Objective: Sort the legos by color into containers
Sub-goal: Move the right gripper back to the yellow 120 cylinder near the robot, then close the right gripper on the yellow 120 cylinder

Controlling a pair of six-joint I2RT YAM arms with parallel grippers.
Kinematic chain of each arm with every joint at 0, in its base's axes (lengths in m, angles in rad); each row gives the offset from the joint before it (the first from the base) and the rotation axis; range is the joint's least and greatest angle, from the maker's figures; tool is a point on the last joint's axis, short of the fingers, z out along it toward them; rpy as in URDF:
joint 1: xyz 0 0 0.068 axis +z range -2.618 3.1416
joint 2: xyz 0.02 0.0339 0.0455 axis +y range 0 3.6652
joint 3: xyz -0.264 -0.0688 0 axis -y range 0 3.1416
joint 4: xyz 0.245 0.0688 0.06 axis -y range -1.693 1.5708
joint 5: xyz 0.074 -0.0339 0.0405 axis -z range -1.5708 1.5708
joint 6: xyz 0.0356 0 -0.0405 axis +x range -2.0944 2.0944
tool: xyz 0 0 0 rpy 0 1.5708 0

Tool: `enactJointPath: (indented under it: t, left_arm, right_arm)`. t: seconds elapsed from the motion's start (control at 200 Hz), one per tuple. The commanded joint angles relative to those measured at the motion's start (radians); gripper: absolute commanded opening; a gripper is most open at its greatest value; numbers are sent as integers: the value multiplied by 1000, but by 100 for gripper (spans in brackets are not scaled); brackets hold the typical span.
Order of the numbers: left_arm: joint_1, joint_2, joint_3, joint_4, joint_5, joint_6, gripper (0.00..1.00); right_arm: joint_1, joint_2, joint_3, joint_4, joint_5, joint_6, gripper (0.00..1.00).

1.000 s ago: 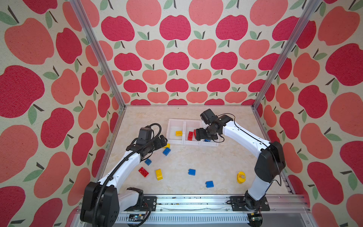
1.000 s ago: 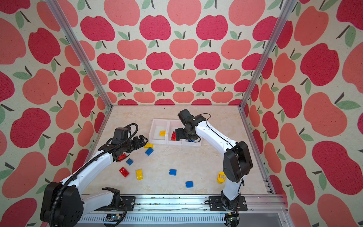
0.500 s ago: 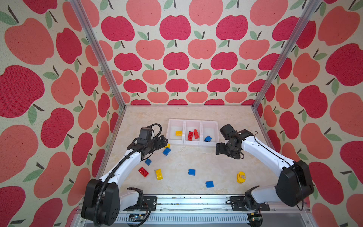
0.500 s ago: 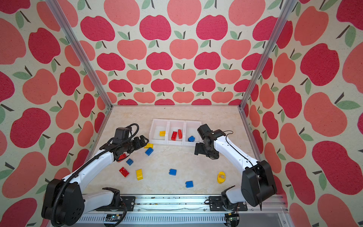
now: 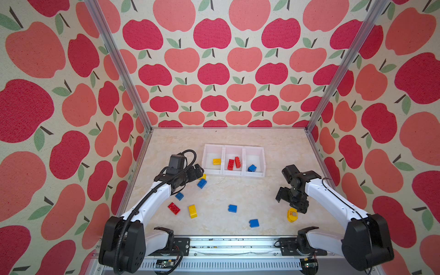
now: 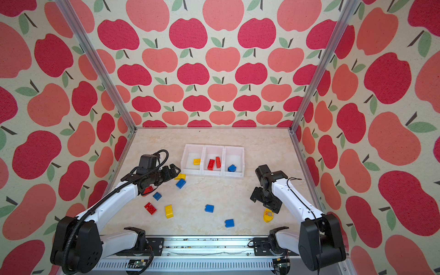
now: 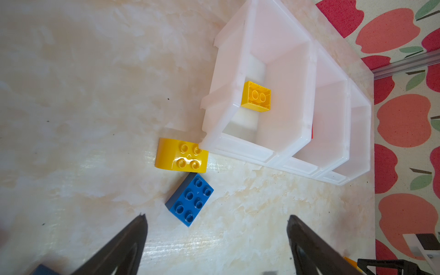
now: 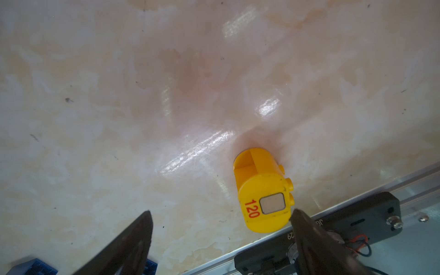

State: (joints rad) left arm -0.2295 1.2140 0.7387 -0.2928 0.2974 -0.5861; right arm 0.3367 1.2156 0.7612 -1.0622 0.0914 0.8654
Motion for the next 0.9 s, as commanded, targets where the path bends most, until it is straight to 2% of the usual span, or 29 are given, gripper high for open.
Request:
enactJointPath:
  t: [0.0, 0.215, 0.615, 0.755, 0.895]
  left_arm:
    - [6, 5, 21, 16, 8, 16, 94]
    - [7, 11, 21, 20, 8, 12, 94]
    - [5, 4, 21, 15, 0, 6, 94]
    - [5, -7, 16, 11, -4, 6, 95]
    - [5, -17, 8, 11, -7, 3, 94]
  right_arm:
    - [-30, -36, -44, -35, 3, 56, 93]
    - [-79, -80, -109, -4, -7, 64, 92]
    - [-90, -23, -151, 83, -30, 48, 83]
    - [-90, -13, -145, 76, -23, 35, 76]
    - [-90, -13, -147, 68, -21, 26, 61]
